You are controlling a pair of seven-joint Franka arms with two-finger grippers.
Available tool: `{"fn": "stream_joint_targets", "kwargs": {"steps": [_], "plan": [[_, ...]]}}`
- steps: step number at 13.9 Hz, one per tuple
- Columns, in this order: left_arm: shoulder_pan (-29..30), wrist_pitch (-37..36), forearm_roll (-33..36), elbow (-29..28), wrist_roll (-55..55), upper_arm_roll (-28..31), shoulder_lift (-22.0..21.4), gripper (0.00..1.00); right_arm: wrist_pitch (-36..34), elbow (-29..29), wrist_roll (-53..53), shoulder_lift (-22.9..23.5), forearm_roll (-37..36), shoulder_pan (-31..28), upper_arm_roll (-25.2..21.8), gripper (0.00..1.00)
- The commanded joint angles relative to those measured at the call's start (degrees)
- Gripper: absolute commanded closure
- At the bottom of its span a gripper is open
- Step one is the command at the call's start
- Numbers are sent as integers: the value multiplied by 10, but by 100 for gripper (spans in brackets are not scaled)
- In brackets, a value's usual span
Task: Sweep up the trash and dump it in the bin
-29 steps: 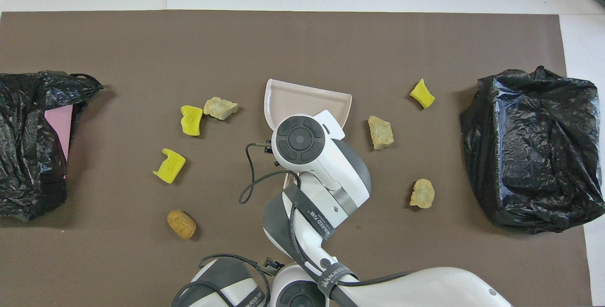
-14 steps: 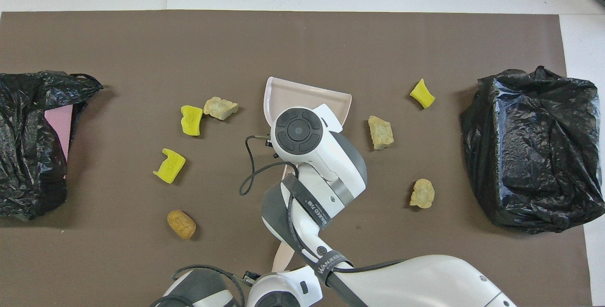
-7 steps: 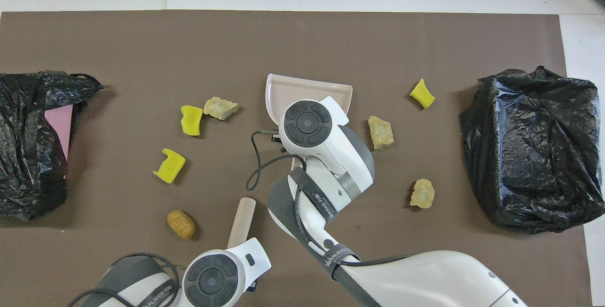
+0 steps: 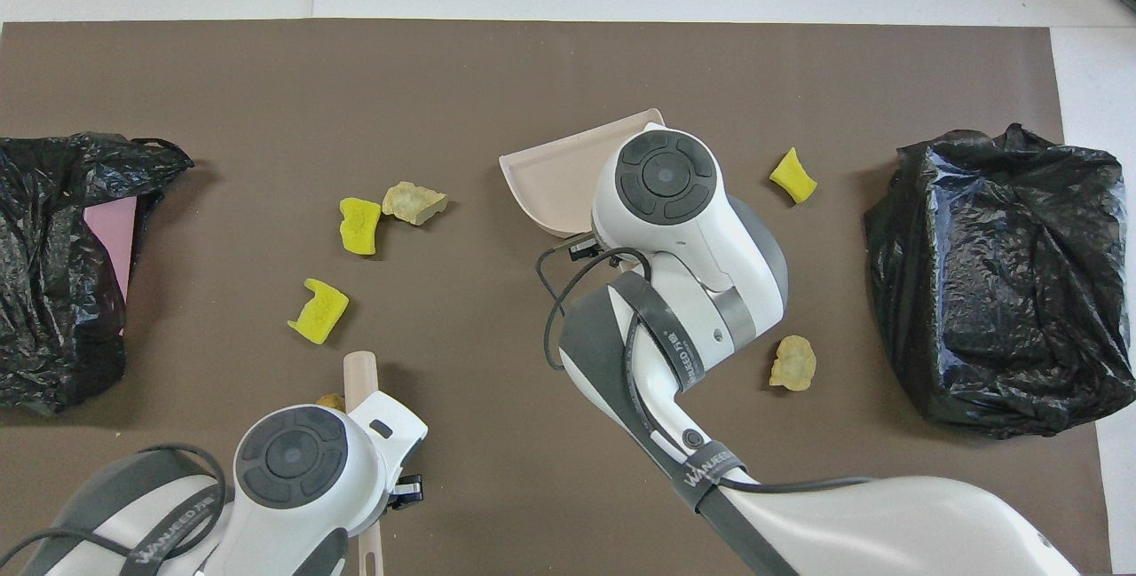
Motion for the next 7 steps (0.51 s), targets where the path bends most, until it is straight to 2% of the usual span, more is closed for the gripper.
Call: {"fn": "stream_joint_targets", "kwargs": {"steps": [1,5,7], "plan": [[39,-42,7,23,-82,-6,-8,100,-27,-6,-115,-17,-6,-1,5,100],[49,-65,6,-18,-115,-1,-44,100,-29,-14,-333,-19,-6,-20,5,100],[46,-20,6,-48,-122,-2,-33,100,-29,-20,-473,-19,-6,-36,5,100]]}}
